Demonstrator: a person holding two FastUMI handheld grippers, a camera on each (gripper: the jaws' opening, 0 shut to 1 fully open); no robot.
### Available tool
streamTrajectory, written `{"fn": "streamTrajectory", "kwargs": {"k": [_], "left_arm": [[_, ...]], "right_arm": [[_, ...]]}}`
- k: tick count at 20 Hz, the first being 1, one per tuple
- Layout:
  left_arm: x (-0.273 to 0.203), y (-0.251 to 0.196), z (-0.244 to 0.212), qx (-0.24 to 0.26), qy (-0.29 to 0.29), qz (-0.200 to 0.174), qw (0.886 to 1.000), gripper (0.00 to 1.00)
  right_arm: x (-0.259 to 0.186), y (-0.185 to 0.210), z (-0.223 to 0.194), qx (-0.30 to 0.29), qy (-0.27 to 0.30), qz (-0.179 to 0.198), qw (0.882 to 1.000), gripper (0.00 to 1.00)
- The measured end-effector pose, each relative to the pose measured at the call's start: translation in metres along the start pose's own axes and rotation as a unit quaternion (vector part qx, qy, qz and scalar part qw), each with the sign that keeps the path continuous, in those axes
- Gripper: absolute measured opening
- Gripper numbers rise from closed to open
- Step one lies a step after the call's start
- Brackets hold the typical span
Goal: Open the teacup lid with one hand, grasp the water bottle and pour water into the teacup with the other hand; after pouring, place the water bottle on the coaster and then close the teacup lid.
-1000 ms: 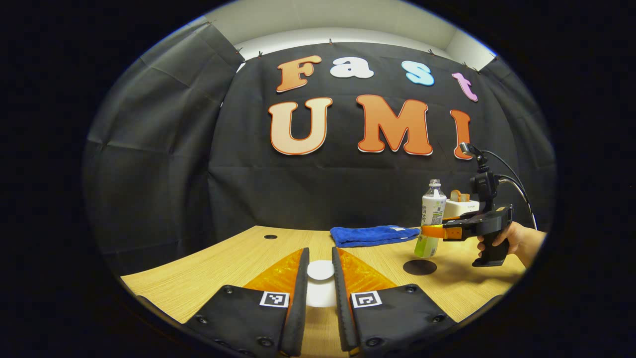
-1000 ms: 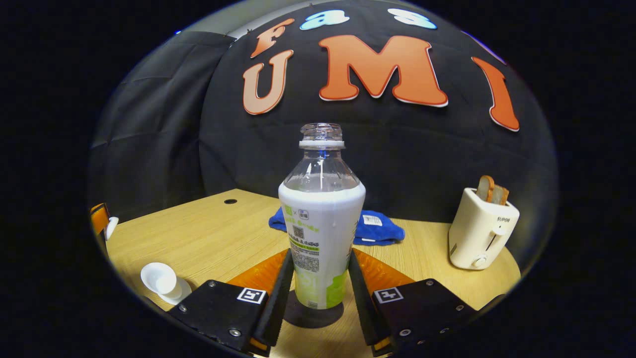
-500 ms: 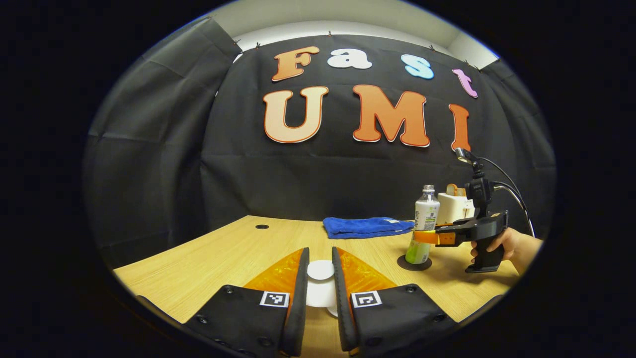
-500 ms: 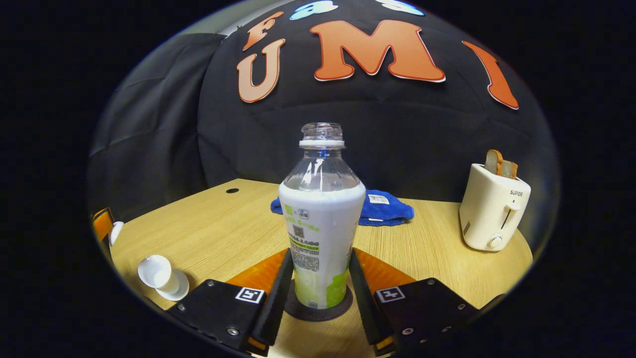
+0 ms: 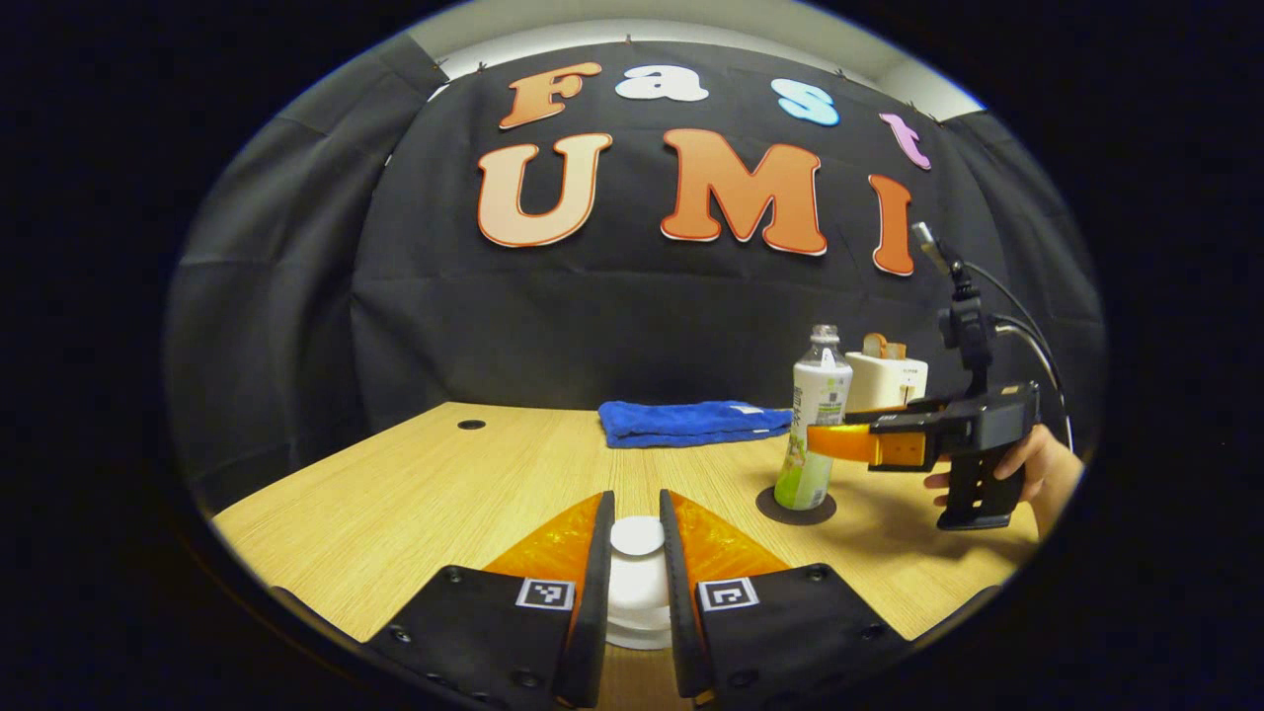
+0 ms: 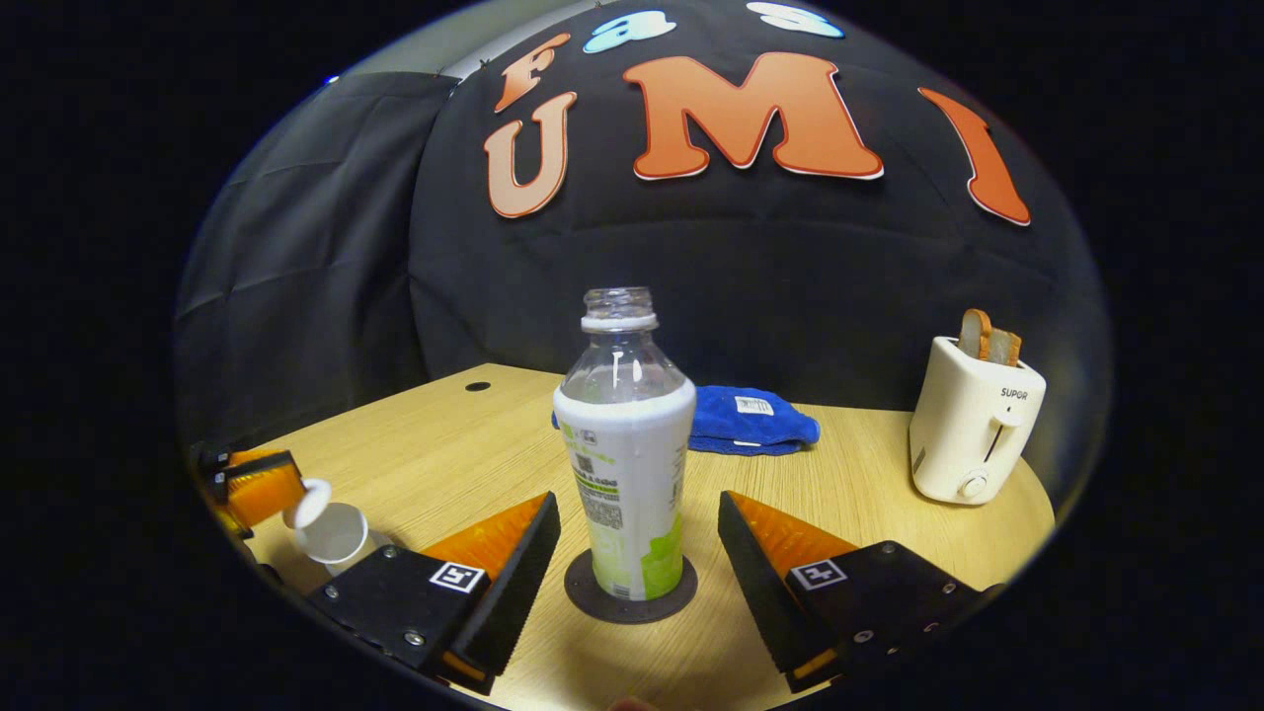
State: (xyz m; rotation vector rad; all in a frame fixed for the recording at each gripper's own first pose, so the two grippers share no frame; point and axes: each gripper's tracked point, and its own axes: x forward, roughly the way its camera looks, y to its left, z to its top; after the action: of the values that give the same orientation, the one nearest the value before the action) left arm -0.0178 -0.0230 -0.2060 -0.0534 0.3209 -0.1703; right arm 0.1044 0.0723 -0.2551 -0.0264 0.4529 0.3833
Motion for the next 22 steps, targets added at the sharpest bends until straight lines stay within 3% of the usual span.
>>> {"fn": "streamTrajectory", "kwargs": {"k": [7,8,10,14,15,18,22], "left_arm": [[0.007,-0.004,-0.02,0.022,0.029,0.009,0.999,0.35],[0.008,-0.007,-0.022,0.029,0.036,0.007,0.999,0.28],[0.008,-0.007,-0.021,0.042,0.038,0.011,0.998,0.29],[0.006,-0.009,-0.023,0.048,0.045,0.007,0.998,0.46],[0.006,-0.01,-0.02,0.046,0.041,0.007,0.998,0.69],[0.004,-0.013,0.009,0.046,0.006,0.015,0.999,0.92],[-0.004,-0.028,0.063,0.032,-0.065,0.014,0.997,0.98]], "right_arm": [[-0.046,0.0,0.022,0.012,-0.044,0.013,0.999,0.97],[-0.052,0.0,0.024,0.016,-0.05,0.014,0.999,0.97],[-0.064,-0.003,0.026,0.025,-0.056,0.014,0.998,0.97],[-0.094,-0.012,0.041,0.042,-0.087,0.003,0.995,0.97],[-0.101,-0.015,0.046,0.042,-0.098,-0.003,0.994,0.96],[-0.125,-0.026,0.06,0.039,-0.129,-0.03,0.99,0.97],[-0.15,-0.044,0.056,0.033,-0.157,-0.091,0.983,0.96]]}}
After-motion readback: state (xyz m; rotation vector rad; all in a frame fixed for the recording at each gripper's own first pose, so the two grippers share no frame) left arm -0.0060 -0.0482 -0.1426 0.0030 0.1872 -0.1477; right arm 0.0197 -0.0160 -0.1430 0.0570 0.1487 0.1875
